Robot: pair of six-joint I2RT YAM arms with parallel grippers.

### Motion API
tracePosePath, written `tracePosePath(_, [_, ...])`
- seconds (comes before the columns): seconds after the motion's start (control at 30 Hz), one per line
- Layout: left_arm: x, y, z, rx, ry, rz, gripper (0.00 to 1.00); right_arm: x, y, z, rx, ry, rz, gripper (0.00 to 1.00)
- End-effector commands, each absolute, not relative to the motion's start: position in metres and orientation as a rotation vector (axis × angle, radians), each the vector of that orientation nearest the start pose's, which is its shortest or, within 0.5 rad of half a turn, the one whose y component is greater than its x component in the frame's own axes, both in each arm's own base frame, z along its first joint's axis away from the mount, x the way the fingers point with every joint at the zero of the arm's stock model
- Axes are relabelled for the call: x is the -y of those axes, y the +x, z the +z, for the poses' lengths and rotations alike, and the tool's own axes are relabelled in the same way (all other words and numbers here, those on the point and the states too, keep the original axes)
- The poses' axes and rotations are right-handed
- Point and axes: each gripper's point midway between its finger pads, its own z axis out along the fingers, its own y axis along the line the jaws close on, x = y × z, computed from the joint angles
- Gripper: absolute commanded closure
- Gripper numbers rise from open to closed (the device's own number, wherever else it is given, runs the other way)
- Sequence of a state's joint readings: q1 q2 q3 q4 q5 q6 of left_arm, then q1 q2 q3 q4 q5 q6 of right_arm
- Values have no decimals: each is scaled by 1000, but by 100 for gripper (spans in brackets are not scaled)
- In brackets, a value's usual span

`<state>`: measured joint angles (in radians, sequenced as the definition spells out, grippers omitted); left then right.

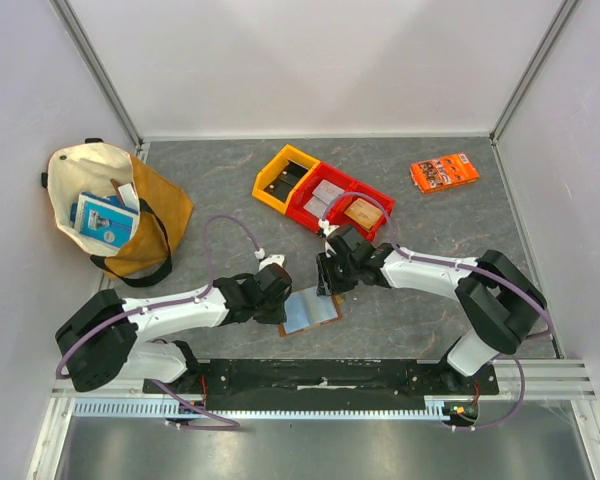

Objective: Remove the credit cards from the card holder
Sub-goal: Remove the credit card from the card holder.

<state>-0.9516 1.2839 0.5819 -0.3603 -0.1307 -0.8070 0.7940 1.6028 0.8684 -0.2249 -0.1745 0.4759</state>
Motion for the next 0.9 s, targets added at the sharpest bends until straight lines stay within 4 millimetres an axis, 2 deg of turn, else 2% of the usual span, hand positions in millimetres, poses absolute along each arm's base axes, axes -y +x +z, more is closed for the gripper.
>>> tracePosePath(0.0, [216,146,12,-2710,96,-367,85,-288,222,33,-2608,-479,623,60])
tracePosePath(0.1, [216,146,11,-2713,95,-362,88,-282,224,34,-2599,-477,581,60])
tracePosePath(0.47, [215,145,9,-2719,91,-352,90,-289,218,27,-2627,-523,606,62])
tracePosePath(0.67, [217,145,7,-2724,97,-354,91,-293,214,27,-2633,-540,632,71])
tracePosePath(0.77, [217,144,7,-2723,103,-354,91,-296,213,32,-2624,-545,658,77])
tracePosePath(0.87, [218,143,6,-2726,105,-359,92,-302,212,39,-2613,-555,702,78])
